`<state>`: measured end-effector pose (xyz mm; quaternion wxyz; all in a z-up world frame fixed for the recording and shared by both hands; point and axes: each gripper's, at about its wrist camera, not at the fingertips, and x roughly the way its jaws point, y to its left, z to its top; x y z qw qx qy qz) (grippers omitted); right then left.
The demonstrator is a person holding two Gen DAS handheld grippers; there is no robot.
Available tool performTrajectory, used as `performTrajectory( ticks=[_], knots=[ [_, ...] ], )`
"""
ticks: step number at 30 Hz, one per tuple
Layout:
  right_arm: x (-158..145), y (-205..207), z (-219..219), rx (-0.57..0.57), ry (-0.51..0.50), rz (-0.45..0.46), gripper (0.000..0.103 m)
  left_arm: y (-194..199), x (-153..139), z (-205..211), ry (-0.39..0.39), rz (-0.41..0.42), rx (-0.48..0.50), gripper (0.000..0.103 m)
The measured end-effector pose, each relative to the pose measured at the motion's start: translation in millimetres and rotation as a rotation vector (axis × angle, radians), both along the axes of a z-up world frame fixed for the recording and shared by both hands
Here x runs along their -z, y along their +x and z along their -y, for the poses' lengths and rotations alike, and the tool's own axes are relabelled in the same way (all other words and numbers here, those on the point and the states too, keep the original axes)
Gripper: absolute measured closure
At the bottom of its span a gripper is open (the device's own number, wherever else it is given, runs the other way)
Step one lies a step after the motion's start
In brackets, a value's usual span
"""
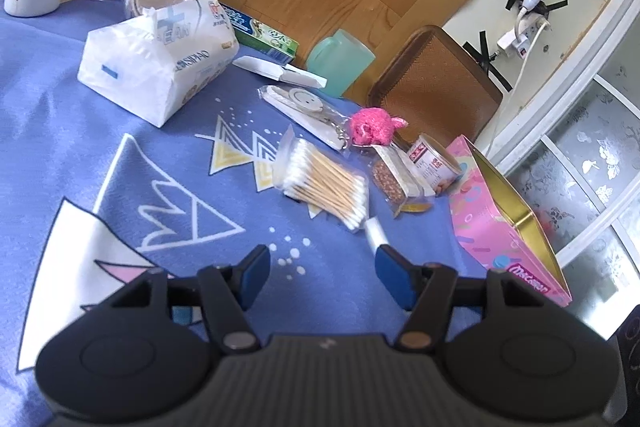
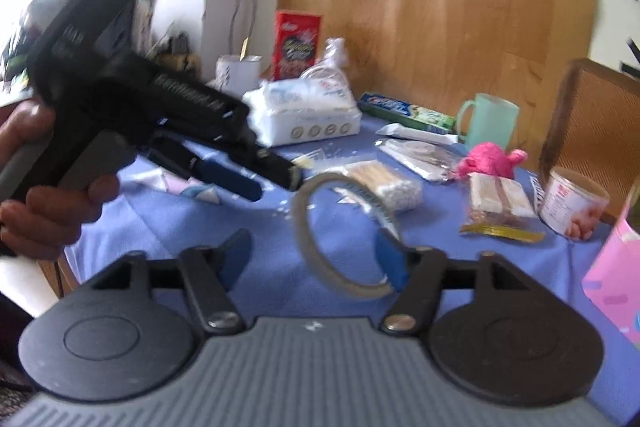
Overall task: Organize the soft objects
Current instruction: 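Move the left gripper toward the clear tape roll on the table, then close the left gripper on the rim of the clear tape roll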
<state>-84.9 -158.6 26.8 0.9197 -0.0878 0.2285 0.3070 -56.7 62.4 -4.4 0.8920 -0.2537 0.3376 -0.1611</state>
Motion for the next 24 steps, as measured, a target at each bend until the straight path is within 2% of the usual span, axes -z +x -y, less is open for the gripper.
performTrajectory(
  ticks=[5,11,18,20,24],
  knots=[
    [2,0,20,0.035,0.077,-0.055,0.025,1,-1,-3,0.002,-0.009,-0.02,0.038],
    [6,4,31,0.047,0.122,-0.111,0.023,-6,-9,-6,-0.001,0.003,-0.029,0.038],
    [14,7,31,0.017,0.128,-0.167,0.02,-11,-15,11,0.009,-0.002,0.044,0.038],
    [15,8,31,0.016,0.126,-0.177,0.019,-11,-14,17,0.017,-0.007,0.066,0.032],
    [19,10,34,0.029,0.114,-0.191,0.018,-9,-11,28,0.035,-0.017,0.102,0.031]
  ],
)
